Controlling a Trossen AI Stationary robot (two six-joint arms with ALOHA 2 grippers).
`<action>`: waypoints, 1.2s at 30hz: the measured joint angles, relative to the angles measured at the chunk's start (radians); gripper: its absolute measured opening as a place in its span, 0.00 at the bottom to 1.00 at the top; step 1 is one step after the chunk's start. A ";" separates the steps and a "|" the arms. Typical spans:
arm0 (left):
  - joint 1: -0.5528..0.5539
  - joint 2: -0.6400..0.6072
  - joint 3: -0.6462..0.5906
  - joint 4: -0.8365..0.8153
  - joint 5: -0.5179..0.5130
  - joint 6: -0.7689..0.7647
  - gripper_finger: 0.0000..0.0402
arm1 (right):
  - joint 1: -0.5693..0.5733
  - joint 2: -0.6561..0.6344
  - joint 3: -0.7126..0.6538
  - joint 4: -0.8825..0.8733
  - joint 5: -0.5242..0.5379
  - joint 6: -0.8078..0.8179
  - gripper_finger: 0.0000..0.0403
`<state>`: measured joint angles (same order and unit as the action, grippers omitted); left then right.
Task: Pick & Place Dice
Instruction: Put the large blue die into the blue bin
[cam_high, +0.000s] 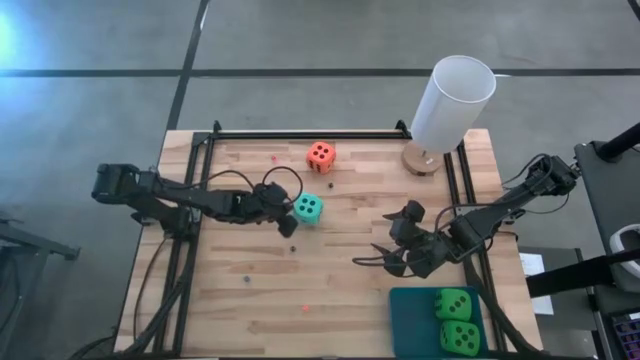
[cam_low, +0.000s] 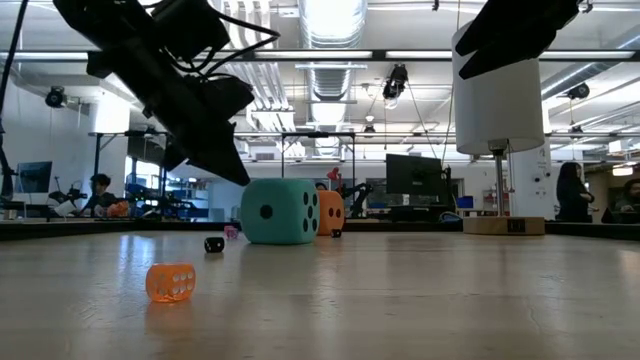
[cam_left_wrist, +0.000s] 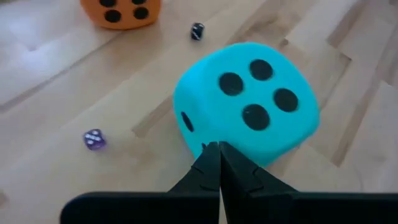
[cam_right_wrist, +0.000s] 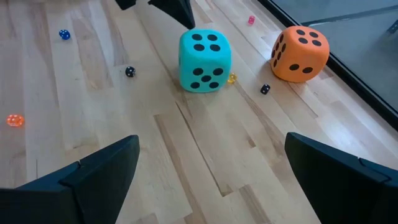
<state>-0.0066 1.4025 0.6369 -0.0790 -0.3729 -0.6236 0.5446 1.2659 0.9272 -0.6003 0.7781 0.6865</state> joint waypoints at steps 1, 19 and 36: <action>0.001 0.000 0.000 -0.004 -0.019 0.000 0.00 | 0.000 0.000 0.000 0.000 0.000 0.000 0.99; 0.024 0.000 -0.001 -0.030 -0.153 -0.020 0.00 | 0.000 0.000 0.000 0.000 0.000 0.001 0.99; 0.024 0.000 -0.003 -0.030 -0.159 -0.030 0.04 | 0.000 0.000 0.000 0.000 0.000 0.002 0.99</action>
<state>0.0170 1.4025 0.6342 -0.1089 -0.5316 -0.6536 0.5449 1.2659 0.9272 -0.5999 0.7784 0.6880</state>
